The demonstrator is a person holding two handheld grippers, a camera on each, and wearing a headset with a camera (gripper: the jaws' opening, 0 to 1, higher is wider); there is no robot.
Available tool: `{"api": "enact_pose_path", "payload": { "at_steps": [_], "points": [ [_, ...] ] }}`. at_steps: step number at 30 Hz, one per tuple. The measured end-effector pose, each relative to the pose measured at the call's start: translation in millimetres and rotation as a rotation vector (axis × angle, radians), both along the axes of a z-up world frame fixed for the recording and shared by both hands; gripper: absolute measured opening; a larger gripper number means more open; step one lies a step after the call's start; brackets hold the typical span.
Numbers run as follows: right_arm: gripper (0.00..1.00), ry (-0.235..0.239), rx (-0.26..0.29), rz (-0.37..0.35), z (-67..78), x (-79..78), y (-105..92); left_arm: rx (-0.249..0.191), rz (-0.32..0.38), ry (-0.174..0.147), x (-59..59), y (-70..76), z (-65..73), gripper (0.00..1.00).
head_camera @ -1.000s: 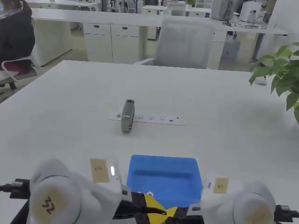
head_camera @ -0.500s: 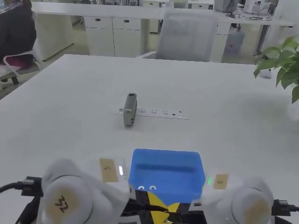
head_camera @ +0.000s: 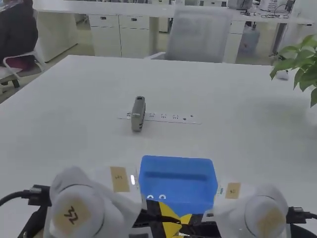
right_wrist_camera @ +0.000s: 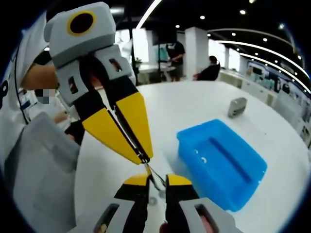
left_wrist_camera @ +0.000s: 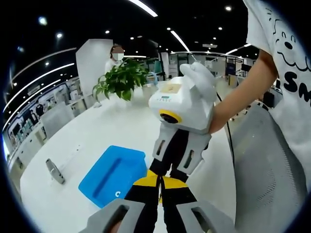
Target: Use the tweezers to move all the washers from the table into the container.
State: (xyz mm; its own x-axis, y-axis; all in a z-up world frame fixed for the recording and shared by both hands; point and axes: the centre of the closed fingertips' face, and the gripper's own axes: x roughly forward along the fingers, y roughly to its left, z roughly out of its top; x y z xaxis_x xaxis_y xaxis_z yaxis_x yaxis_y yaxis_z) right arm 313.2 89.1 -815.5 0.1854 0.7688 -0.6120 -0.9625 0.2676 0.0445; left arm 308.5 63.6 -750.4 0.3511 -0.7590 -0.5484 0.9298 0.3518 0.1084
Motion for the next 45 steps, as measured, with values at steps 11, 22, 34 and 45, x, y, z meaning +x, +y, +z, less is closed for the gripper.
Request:
{"api": "enact_pose_path", "payload": {
  "at_steps": [11, 22, 34, 45],
  "points": [
    [0.06, -0.035, -0.036, 0.042, -3.2, -0.6, 0.6, 0.011, 0.01, 0.008, 1.8, 2.9, 0.1, 0.0],
    [0.05, -0.072, -0.036, 0.042, 18.3, -1.3, 0.6, 0.012, -0.01, -0.036, -1.0, 0.0, 21.6, 0.0],
    [0.04, -0.142, -0.018, 0.027, 49.9, 12.7, 1.5, 0.031, -0.031, -0.121, 6.9, -2.0, 52.1, 0.0],
    [0.04, -0.2, -0.005, 0.009, 68.9, 34.9, 1.9, 0.034, -0.039, -0.176, 24.3, -2.8, 70.3, 0.0]
  ]
}}
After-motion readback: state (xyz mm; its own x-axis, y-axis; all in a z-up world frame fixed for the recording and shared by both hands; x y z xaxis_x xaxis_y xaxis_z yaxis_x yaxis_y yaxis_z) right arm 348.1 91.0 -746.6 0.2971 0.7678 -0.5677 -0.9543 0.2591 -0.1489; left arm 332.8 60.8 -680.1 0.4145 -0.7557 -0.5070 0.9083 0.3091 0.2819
